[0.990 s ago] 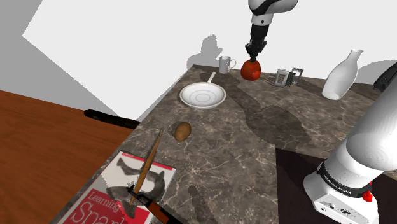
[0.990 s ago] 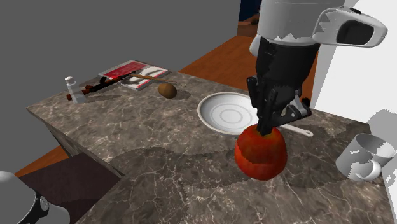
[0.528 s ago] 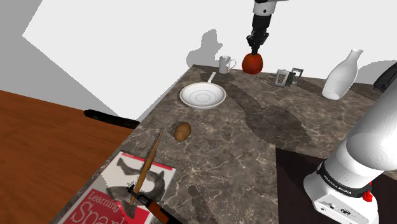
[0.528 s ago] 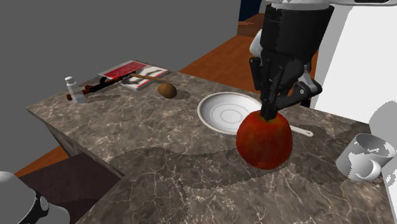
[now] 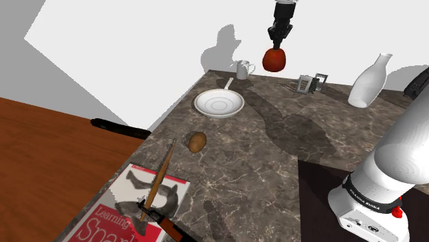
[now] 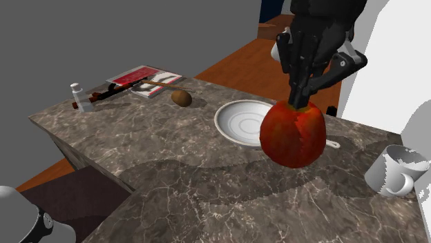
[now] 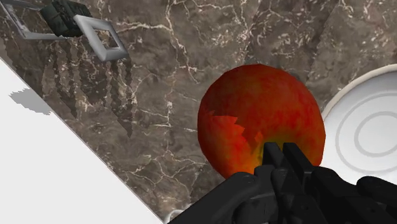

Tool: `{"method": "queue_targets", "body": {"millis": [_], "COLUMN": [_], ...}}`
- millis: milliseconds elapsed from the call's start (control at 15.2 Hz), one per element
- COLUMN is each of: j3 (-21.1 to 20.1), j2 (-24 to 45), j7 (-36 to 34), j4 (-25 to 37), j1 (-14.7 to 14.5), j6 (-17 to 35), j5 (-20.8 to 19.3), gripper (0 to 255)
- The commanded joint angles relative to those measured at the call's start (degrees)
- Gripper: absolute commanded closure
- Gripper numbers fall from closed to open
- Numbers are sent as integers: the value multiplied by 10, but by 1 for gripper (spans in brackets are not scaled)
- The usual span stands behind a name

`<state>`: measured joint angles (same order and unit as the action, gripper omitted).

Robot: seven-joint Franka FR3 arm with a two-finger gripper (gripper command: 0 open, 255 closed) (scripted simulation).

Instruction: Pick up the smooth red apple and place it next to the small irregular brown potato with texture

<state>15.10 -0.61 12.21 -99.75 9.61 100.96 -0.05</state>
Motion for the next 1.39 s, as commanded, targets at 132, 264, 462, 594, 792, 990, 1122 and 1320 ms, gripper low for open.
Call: {"method": "queue_targets", "body": {"millis": [132, 264, 462, 594, 792, 990, 1122, 1320], "j3": [-13, -28, -52, -68, -93, -118, -136, -162], "j2": [-23, -45, -72, -88, -106, -120, -126, -131], "j7": [-27, -56, -98, -126, -168, -209, -237, -278], "j4": [-17, -41, -72, -88, -109, -123, -129, -133], "j1": [-13, -25, -43, -54, -71, -88, -99, -116], "j6": [-5, -2, 0, 1, 2, 2, 1, 1], "j5": [-6, -11, -15, -16, -15, -12, -9, -4], "gripper": [255, 255, 255, 255, 255, 255, 255, 255]}}
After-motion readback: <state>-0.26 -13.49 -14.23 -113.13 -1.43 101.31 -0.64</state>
